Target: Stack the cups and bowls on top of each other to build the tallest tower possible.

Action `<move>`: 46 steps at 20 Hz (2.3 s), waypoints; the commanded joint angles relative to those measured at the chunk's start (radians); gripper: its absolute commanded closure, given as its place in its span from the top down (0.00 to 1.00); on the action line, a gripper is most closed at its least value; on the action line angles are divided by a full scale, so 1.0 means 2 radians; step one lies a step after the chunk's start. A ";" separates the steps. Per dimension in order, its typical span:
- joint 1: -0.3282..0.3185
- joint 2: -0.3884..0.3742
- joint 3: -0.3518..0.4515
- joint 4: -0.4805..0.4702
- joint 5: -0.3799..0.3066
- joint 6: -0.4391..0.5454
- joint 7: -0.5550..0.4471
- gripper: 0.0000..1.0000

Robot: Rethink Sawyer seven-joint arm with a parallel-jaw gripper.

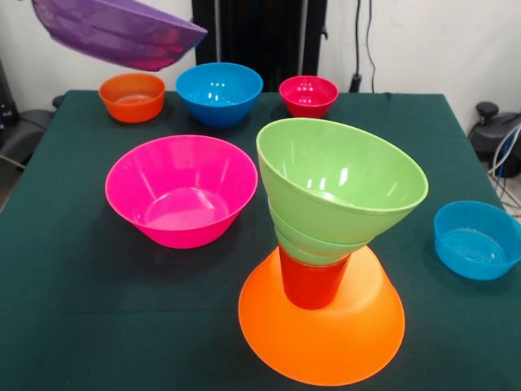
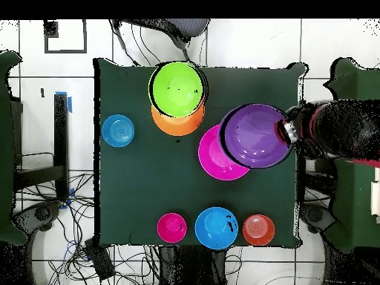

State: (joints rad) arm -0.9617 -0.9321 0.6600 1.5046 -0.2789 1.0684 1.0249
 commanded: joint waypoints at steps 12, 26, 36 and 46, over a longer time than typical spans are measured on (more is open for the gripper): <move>0.118 0.013 -0.064 -0.058 0.004 -0.020 0.184 0.00; 0.187 0.038 -0.100 -0.138 -0.021 0.042 0.250 0.00; 0.215 0.047 -0.122 -0.099 -0.019 -0.060 0.304 0.00; 0.237 0.063 -0.133 -0.113 -0.005 -0.082 0.339 0.00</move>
State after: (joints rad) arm -0.5296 -0.8864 0.4419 1.2687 -0.2816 0.9269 1.5322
